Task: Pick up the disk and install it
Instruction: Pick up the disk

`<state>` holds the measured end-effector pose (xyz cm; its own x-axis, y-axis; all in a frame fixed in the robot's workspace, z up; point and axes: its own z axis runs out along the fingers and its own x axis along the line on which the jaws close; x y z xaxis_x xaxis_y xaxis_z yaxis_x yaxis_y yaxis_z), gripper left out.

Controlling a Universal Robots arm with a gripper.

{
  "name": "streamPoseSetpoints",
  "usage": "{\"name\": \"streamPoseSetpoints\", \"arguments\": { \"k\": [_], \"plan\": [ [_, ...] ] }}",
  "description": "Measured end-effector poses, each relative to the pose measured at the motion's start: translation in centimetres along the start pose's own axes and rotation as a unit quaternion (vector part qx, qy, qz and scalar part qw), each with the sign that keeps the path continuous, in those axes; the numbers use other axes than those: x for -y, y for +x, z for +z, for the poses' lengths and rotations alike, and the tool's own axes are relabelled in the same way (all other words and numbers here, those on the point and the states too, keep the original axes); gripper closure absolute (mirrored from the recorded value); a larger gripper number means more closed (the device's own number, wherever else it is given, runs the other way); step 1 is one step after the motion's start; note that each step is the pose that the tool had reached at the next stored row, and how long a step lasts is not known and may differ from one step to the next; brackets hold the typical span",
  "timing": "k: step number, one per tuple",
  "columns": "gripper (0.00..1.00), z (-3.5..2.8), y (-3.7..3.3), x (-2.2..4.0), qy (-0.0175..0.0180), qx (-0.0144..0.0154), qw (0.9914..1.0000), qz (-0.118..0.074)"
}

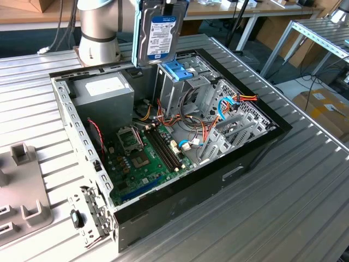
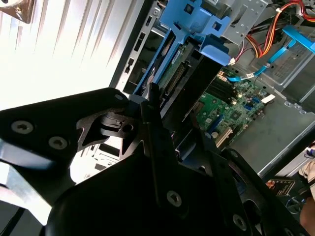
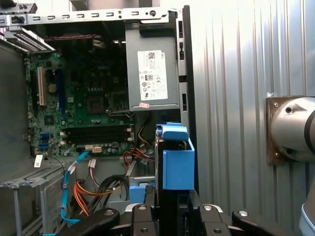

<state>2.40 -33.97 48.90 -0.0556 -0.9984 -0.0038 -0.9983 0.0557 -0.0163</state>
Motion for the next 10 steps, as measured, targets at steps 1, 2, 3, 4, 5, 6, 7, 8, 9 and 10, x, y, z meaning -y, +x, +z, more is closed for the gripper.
{"name": "streamPoseSetpoints", "arguments": {
  "k": [1,2,3,4,5,6,7,8,9,10],
  "plan": [
    [0.65,0.02,-0.05,0.57,0.0,0.0001,1.0,0.0],
    [0.65,0.02,-0.09,1.08,0.0,0.0,1.0,0.0],
    [0.65,0.03,-0.12,1.32,0.0,0.0001,1.0,0.0],
    [0.65,0.04,-0.14,1.56,0.0,0.0001,1.0,0.0],
    [0.65,0.04,-0.19,2.09,0.0,0.0001,1.0,0.0],
    [0.65,0.05,-0.22,2.35,0.0,0.0001,1.0,0.0],
    [0.65,0.05,-0.24,2.6,0.0,0.0001,1.0,0.0],
    [0.65,0.05,-0.29,3.02,0.0,0.0,1.0,0.0],
    [0.65,0.06,-0.31,3.26,0.0,0.0,1.0,0.0],
    [0.65,0.07,-0.35,3.66,0.0,0.0001,1.0,0.0]
  ]
}}
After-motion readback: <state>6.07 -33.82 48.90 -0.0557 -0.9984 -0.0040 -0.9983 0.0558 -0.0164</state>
